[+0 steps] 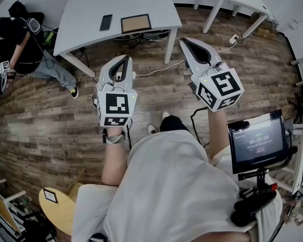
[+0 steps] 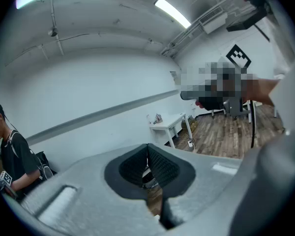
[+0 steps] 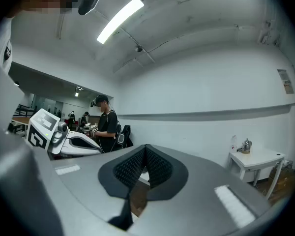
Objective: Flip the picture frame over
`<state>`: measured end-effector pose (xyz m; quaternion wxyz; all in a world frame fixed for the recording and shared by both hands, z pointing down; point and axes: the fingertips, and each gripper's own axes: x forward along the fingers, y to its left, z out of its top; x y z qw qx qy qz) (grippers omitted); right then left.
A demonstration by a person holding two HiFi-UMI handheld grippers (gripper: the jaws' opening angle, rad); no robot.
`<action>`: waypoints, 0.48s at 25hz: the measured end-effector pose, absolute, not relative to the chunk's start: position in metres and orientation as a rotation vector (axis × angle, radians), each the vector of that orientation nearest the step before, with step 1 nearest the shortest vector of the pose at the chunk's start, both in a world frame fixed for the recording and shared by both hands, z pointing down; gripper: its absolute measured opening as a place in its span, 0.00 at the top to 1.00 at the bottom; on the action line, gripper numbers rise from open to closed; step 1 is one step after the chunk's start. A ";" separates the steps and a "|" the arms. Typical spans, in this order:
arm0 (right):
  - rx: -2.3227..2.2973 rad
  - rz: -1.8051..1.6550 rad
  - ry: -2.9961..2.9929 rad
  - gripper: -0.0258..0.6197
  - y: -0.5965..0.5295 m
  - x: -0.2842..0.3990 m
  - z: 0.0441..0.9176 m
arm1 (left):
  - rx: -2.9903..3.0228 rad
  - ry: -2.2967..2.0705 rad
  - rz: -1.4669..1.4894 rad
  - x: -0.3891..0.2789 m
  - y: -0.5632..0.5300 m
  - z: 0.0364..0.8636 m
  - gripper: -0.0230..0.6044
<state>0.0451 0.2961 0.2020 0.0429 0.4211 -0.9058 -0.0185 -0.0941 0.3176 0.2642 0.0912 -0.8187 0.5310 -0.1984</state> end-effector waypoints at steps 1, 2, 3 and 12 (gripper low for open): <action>1.287 -0.052 -2.768 0.96 0.296 0.044 0.203 | -2.436 1.575 -0.590 -0.094 0.318 0.265 0.95; 1.286 -0.049 -2.765 0.96 0.296 0.044 0.204 | -2.438 1.572 -0.591 -0.094 0.318 0.265 0.95; 1.285 -0.046 -2.763 0.96 0.296 0.043 0.204 | -2.441 1.570 -0.591 -0.094 0.317 0.265 0.95; 1.309 0.016 -2.800 0.96 0.294 0.042 0.205 | -2.450 1.558 -0.600 -0.096 0.312 0.264 0.95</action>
